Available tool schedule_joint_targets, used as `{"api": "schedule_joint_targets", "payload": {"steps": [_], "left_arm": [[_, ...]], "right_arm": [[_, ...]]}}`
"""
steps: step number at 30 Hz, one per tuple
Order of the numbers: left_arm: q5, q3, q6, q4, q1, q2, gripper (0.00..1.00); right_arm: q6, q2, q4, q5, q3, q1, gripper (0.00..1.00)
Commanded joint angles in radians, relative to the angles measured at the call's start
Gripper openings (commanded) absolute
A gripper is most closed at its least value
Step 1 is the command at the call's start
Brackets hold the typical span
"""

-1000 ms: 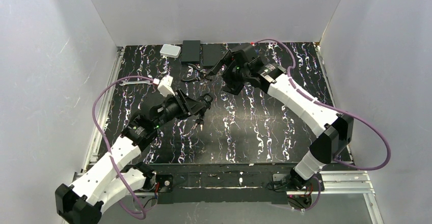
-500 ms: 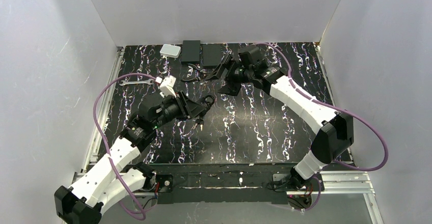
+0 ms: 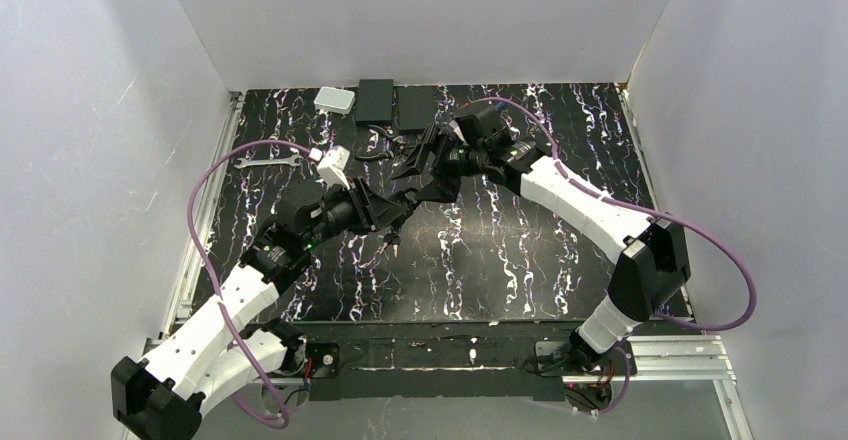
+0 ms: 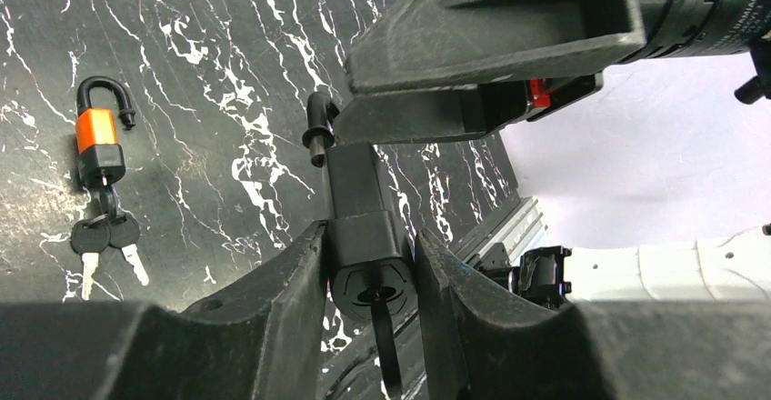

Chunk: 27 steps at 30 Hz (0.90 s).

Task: Unlock with the key

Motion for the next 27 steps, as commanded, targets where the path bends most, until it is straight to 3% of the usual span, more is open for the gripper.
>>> {"api": "schedule_joint_targets", "payload": {"steps": [1,6,12,19,27], "left_arm": [[0.060,0.051,0.041,0.129,0.005,-0.017,0.00],[0.119,0.047,0.052,0.166,0.005,-0.020,0.00],[0.136,0.051,0.072,0.180,0.005,-0.030,0.00],[0.107,0.059,0.100,0.180,0.005,-0.040,0.00],[0.016,0.107,0.125,0.163,0.016,-0.054,0.00]], "right_arm": [[-0.050,0.026,-0.030,-0.027,0.015,-0.001,0.80],[-0.066,0.057,-0.010,-0.049,0.025,-0.001,0.78],[-0.020,0.080,0.069,-0.065,0.012,-0.001,0.66],[-0.047,0.113,0.056,-0.088,0.056,-0.001,0.64],[-0.104,0.139,0.189,-0.288,0.042,-0.001,0.65]]}}
